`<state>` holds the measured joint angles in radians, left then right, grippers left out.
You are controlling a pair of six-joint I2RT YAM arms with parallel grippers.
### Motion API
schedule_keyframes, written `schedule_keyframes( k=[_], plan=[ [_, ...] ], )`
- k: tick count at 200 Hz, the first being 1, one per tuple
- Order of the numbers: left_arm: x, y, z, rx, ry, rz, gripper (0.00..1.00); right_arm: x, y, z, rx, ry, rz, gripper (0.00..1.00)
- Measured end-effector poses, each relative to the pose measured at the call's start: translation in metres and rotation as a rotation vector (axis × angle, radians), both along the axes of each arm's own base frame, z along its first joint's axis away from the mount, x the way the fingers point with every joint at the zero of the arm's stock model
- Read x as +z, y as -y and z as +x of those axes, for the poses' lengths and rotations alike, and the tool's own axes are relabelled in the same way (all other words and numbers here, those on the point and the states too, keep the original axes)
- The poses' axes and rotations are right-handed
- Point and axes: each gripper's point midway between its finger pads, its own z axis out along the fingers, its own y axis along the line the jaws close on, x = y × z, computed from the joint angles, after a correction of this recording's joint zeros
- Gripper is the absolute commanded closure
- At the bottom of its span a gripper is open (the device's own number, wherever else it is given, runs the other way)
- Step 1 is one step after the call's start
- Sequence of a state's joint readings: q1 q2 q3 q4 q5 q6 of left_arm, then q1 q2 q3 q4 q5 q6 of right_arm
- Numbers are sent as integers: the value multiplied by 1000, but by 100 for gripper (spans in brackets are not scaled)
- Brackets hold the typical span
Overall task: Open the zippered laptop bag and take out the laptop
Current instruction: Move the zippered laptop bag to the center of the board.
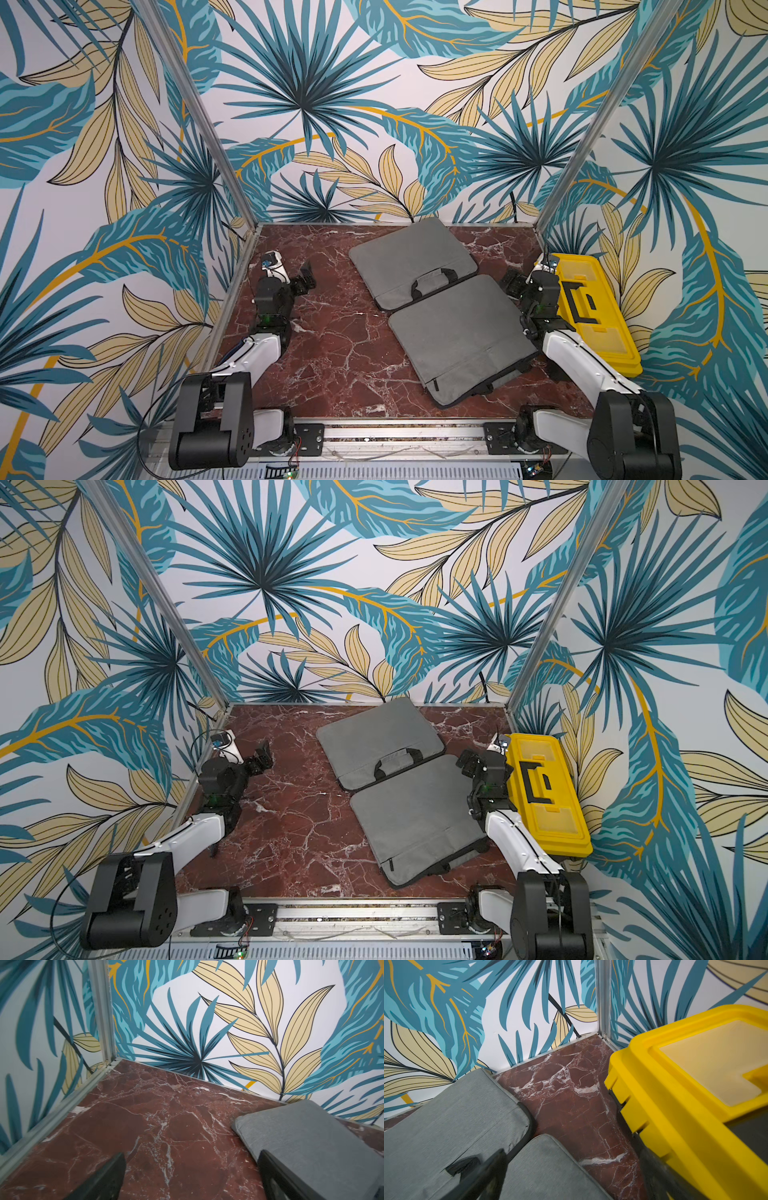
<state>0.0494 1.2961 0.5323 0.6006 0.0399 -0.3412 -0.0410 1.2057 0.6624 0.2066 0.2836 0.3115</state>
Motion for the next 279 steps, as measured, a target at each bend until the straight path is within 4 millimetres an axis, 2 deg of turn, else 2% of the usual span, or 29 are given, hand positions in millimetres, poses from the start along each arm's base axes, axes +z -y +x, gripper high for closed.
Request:
schedule_keyframes(
  k=[38,94,144,174,213,242,279],
  plan=[
    [-18,19,13,-52,-63,-178,0,-15,-25,9,37,-127,123,0],
    [-39,61,25,-147,-156,-273,0,-50,-66,19,103,-312,253,1],
    [-48,100,56,-248,-220,-317,0,-63,-94,39,155,-374,321,1],
    [-64,126,75,-308,-284,-349,7,-63,-108,52,182,-391,338,2],
    [-92,149,101,-357,-371,-403,16,-67,-120,74,197,-409,357,6],
    [-111,161,114,-380,-431,-432,21,-78,-127,84,204,-436,376,9],
    [-130,166,119,-376,-501,-450,27,-88,-133,94,209,-458,388,12]
  ],
)
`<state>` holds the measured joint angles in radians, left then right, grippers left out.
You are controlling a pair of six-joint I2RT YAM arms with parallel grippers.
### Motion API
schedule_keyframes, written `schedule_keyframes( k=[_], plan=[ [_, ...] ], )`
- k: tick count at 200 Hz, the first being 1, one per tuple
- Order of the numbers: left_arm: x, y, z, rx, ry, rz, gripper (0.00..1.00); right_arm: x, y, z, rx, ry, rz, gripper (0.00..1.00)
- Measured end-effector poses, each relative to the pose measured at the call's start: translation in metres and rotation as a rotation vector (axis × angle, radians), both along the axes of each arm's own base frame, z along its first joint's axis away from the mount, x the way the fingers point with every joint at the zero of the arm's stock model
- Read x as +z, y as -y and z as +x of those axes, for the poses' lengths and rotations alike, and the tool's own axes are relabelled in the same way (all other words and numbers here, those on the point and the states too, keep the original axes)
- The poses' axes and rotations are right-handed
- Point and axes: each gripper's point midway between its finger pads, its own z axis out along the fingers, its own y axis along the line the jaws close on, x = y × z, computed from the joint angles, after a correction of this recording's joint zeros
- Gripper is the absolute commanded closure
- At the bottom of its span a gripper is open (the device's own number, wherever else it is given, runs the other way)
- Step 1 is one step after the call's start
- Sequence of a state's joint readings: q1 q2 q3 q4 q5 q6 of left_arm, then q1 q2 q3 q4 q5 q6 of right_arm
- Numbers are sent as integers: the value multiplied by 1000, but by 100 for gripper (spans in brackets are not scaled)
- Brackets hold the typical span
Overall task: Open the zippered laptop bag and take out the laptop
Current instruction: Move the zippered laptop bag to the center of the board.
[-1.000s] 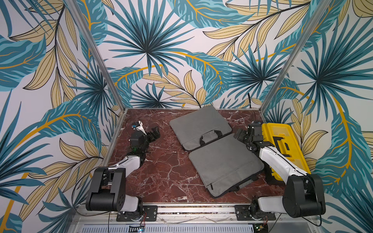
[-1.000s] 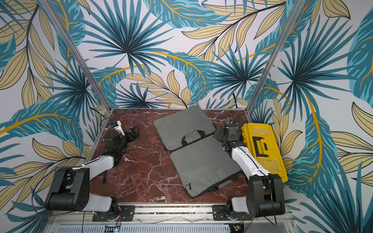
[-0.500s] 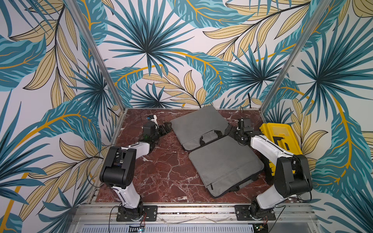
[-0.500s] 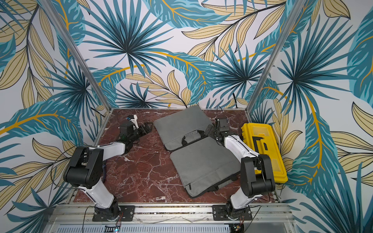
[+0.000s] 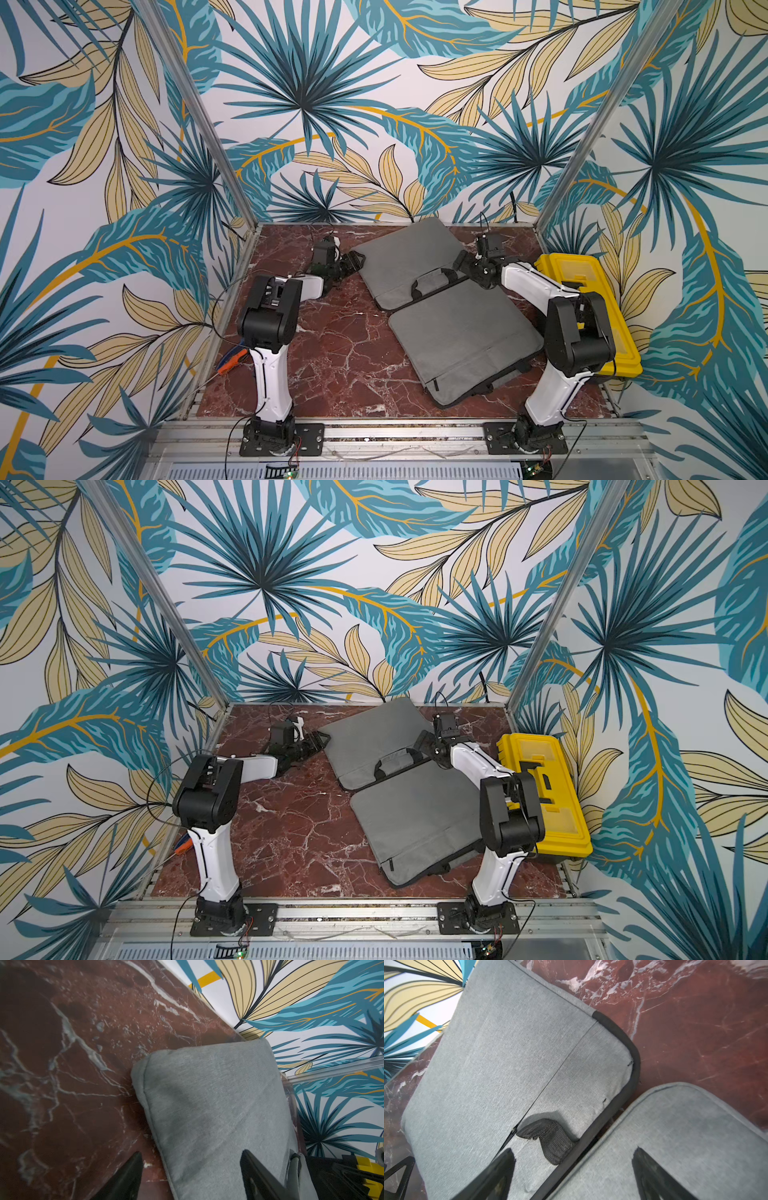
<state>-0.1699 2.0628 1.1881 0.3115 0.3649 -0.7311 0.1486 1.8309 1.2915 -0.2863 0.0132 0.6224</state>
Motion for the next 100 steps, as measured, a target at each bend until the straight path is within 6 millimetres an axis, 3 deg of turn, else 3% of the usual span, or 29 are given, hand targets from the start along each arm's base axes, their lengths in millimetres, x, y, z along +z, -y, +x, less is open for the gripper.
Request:
schedule_keyframes(
  k=[66,100],
  plan=[
    [-17,7,-1,0,-69,-7,40,-18,-9,5,20,-37,15,20],
    [-22,14,-1,-14,-91,-27,67,-22,-16,12,37,-41,33,22]
  ],
)
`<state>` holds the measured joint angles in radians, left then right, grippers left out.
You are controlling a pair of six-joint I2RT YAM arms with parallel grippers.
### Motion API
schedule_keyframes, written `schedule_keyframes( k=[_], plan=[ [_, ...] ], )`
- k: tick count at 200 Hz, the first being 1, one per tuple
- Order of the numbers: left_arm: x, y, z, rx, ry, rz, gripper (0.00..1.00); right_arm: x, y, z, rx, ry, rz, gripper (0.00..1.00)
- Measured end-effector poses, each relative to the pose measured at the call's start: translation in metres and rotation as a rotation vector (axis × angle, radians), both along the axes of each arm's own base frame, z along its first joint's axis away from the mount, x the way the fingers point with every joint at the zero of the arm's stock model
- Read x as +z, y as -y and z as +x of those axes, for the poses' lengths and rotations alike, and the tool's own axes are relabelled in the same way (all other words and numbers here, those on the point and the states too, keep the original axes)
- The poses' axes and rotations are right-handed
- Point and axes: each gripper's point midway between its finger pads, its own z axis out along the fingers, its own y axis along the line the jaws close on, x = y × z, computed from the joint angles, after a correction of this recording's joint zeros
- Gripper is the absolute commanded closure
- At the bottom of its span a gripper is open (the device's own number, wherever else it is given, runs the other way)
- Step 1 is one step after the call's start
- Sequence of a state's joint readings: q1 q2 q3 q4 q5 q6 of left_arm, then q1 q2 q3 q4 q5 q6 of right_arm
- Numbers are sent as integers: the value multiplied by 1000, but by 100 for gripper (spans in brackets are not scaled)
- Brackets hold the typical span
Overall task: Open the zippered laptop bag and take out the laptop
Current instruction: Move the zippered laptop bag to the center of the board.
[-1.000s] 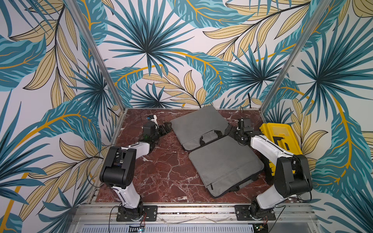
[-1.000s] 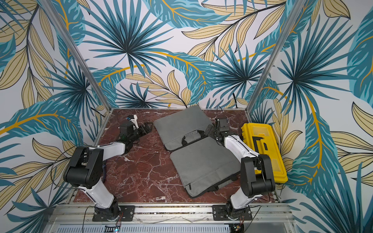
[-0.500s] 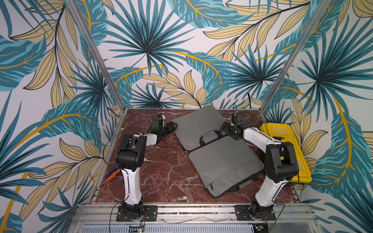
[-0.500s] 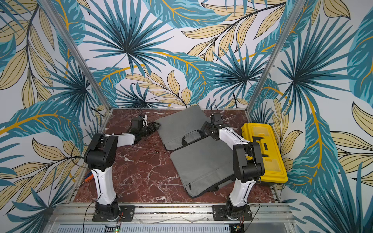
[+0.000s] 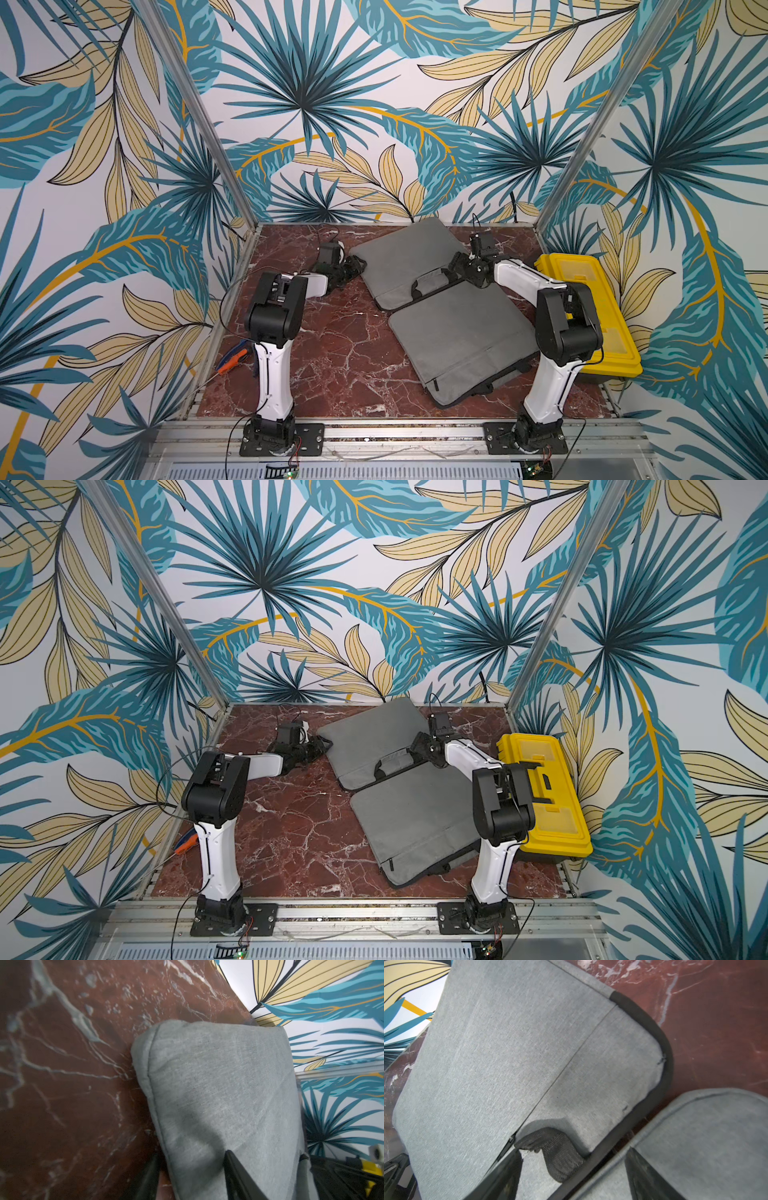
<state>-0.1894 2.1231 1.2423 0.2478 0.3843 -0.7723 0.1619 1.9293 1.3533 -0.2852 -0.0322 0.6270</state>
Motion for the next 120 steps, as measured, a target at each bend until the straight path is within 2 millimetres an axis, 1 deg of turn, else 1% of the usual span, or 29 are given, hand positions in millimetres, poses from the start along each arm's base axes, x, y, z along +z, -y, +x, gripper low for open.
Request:
schedule_keyframes(
  k=[45,70,82,102,120],
  plan=[
    [3,0,2,19,-1,-18,100,-15,-12,6,34,-25,15,24],
    [5,-4,3,41,4,-4,100,-19,-17,11,48,-30,22,24],
    [5,-6,0,55,3,8,100,-21,-19,13,56,-30,24,25],
    [6,-16,-12,94,-5,37,100,-18,-26,16,83,-22,33,25],
    [7,-30,-29,148,-19,69,100,-12,-38,18,119,-7,44,27]
  ],
)
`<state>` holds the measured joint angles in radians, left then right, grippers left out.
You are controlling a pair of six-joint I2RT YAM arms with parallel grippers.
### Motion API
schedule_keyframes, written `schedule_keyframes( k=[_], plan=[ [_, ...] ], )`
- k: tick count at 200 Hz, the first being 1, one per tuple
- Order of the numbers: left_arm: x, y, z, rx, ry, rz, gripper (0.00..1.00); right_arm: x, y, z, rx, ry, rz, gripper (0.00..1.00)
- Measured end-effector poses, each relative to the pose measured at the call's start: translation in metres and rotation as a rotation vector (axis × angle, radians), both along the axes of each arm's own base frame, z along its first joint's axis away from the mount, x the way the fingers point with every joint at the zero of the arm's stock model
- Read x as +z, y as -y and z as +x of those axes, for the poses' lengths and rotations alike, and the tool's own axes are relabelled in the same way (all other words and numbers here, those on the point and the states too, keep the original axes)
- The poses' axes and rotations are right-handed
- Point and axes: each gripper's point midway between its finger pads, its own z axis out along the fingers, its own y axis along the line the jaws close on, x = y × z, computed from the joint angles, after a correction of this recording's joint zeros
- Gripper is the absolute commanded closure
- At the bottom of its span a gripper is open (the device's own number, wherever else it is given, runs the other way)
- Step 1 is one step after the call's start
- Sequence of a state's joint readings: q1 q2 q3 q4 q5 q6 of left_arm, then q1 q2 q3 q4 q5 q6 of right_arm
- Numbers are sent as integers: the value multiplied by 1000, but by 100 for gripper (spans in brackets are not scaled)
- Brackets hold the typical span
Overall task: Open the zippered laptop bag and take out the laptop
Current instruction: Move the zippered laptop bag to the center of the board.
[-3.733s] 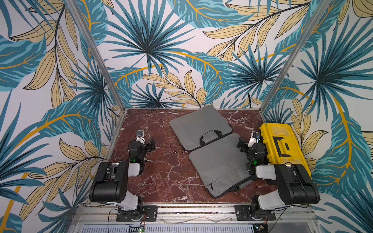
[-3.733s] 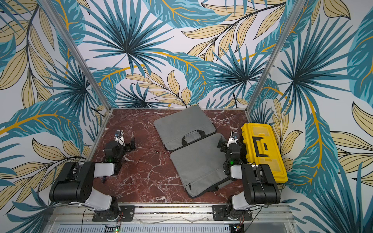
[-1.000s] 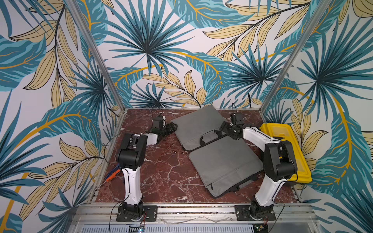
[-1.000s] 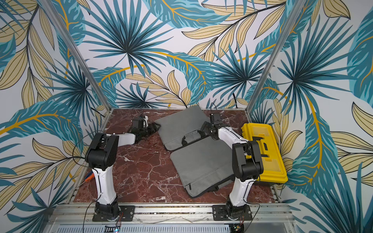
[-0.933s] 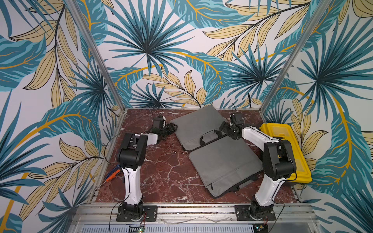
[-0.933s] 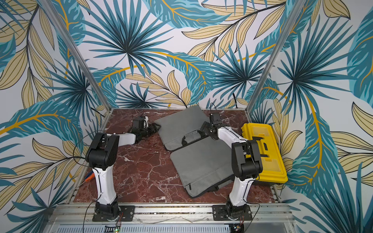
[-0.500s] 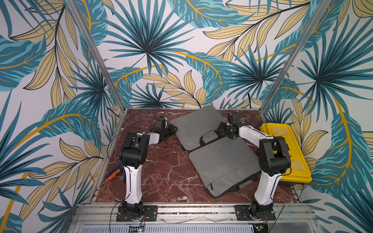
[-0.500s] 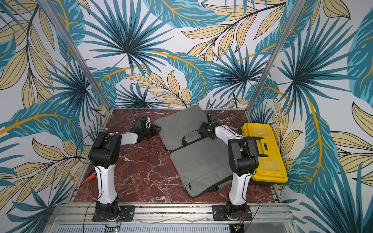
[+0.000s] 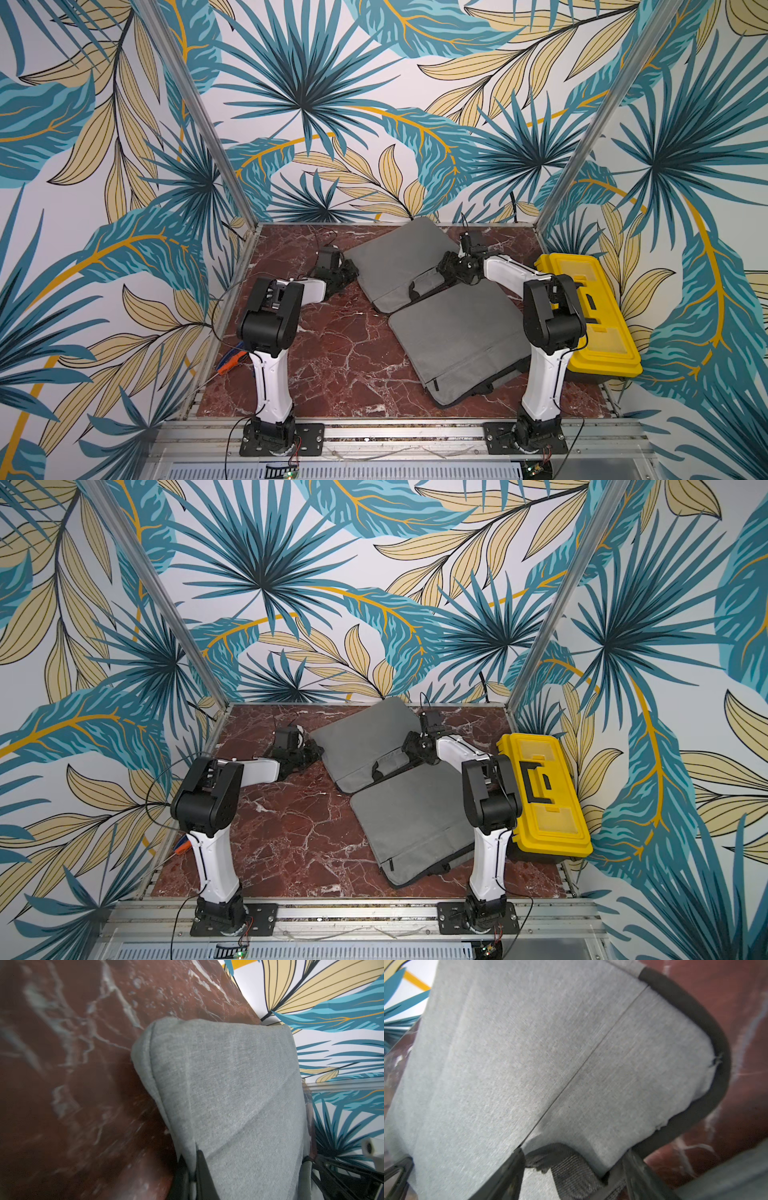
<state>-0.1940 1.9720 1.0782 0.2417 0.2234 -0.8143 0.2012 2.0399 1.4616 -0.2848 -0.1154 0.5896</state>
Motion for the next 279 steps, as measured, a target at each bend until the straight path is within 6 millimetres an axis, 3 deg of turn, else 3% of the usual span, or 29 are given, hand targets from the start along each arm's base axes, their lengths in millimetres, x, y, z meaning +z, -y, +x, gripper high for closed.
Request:
schedule_keyframes(
  k=[29,61,107,132,152,190,207,224,253,279],
  plan=[
    [2,-27,-28,93,-20,45,100,9,-26,9,68,28,32,28],
    [3,-54,-60,185,-38,89,100,3,-59,15,139,22,58,29],
    [9,-91,-100,320,-35,122,100,7,-106,13,237,8,77,28],
    [10,-116,-125,414,-34,143,100,19,-121,10,281,18,69,27],
    [13,-135,-144,486,-30,177,100,20,-121,6,299,7,47,26],
    [24,-152,-161,539,-19,230,100,17,-108,-9,310,-43,-13,26],
    [28,-154,-167,543,-24,240,100,28,-105,-20,321,-35,-39,27],
    [32,-157,-175,553,-33,257,93,43,-106,-34,341,-14,-68,28],
    [42,-162,-188,562,-32,282,88,67,-120,-65,395,27,-92,31],
    [43,-162,-196,561,-38,278,87,64,-141,-94,457,18,-107,33]
  ],
)
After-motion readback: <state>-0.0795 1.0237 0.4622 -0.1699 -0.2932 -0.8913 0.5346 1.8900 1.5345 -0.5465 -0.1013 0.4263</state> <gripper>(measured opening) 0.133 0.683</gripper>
